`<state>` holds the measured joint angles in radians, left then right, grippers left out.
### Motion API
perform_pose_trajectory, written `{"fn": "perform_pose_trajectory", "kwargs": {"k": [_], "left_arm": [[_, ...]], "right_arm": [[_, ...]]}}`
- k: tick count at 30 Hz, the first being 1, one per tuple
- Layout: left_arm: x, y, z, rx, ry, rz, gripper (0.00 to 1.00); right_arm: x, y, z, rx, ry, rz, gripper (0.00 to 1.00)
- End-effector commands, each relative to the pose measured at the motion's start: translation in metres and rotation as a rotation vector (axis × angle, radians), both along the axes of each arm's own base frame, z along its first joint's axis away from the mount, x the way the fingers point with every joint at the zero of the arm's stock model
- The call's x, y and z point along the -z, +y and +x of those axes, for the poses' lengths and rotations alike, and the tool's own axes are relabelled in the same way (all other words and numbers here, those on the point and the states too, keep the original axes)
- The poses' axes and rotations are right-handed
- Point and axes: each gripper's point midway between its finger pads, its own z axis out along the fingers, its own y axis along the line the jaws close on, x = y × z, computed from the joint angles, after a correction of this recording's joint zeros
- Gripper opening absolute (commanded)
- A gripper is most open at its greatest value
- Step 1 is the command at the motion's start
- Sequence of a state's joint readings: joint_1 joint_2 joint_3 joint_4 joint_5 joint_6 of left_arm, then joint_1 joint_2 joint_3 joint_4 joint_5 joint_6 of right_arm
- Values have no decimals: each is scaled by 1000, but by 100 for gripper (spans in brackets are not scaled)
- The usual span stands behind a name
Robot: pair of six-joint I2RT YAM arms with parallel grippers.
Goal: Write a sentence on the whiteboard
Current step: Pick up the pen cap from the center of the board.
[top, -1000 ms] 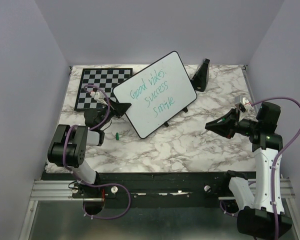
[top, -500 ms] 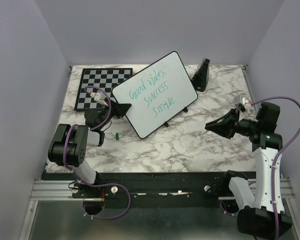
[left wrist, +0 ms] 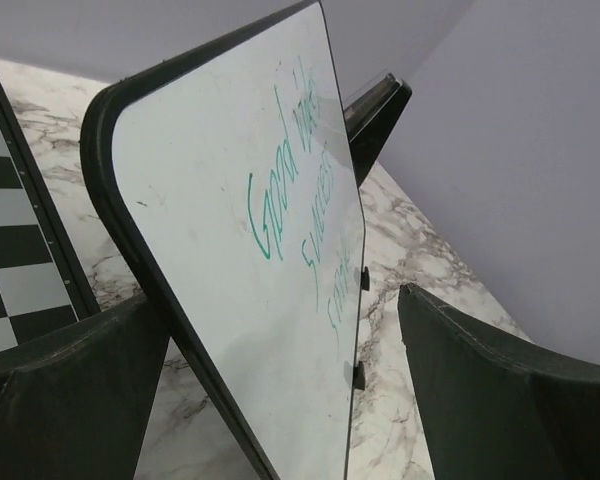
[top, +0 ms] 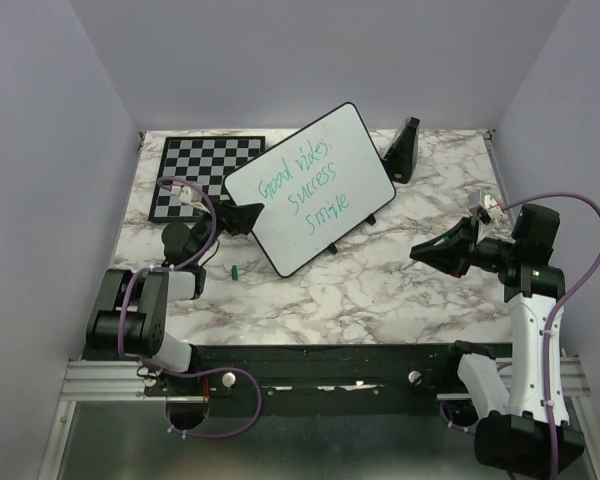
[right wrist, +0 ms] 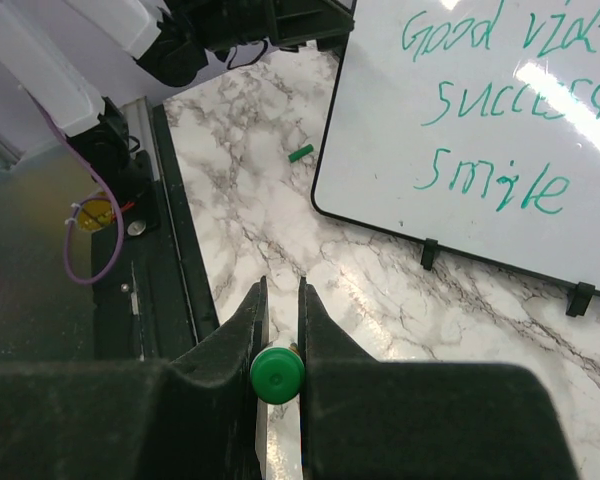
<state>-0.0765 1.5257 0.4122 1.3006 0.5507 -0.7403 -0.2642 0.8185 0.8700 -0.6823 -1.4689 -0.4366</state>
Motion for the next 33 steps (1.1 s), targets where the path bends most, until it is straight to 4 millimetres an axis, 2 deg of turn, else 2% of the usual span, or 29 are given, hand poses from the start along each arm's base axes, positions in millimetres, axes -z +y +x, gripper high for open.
{"fn": "perform_pose_trajectory", "kwargs": {"k": [1,2,3,4,5,6,7,8,9,10,11,12,13,14,15,17,18,20,21,25,28,30,33], "left_arm": [[-17,23,-8,-139,-57,6,99],[-21,33,-12,-198,-53,-5,99],[-8,39,-15,-229,14,-2,99],[-5,45,-17,-270,43,-11,99],[-13,51,-26,-305,39,-29,99],[12,67,-26,-399,168,-26,99],[18,73,-30,-442,242,-61,99],[-2,79,-34,-473,234,-78,99],[29,84,-44,-512,391,-32,99],[29,84,-49,-506,427,-26,99],[8,80,-51,-480,407,-20,99],[29,78,-65,-464,529,31,99],[30,75,-72,-443,573,57,99],[16,76,-74,-438,566,93,99],[29,77,-87,-436,645,130,99],[28,85,-94,-472,664,167,97],[39,90,-104,-488,723,202,93],[49,100,-107,-531,768,259,86],[57,102,-111,-527,798,298,78],[81,97,-110,-478,870,372,59],[95,96,-105,-471,919,470,56],[104,87,-101,-434,947,524,52],[120,75,-102,-389,992,611,52]], "right_arm": [[-2,2,-4,-25,-2,21,1],[-2,2,-4,-26,0,21,1],[-3,2,-4,-26,-3,20,1],[-2,1,-4,-25,-1,20,0],[-1,1,-4,-25,3,21,1],[-1,1,-4,-24,2,19,1],[-2,2,-4,-25,2,19,1],[-1,2,-4,-25,6,18,1],[0,1,-3,-25,6,18,1],[0,2,-3,-25,6,17,1],[0,1,-3,-22,5,13,1],[0,1,-3,-21,7,13,1],[0,1,-2,-21,6,12,0],[1,1,-2,-17,5,9,0],[1,1,-2,-15,4,7,1],[2,0,-1,-10,6,3,0],[2,0,0,-9,4,1,0],[3,-1,1,-6,11,0,1],[4,-1,2,-3,14,-1,1],[5,-1,2,-2,14,-2,1],[5,-1,2,-2,16,-2,1],[4,-1,2,-3,14,-1,1],[4,-1,1,-3,13,-2,1]]}}
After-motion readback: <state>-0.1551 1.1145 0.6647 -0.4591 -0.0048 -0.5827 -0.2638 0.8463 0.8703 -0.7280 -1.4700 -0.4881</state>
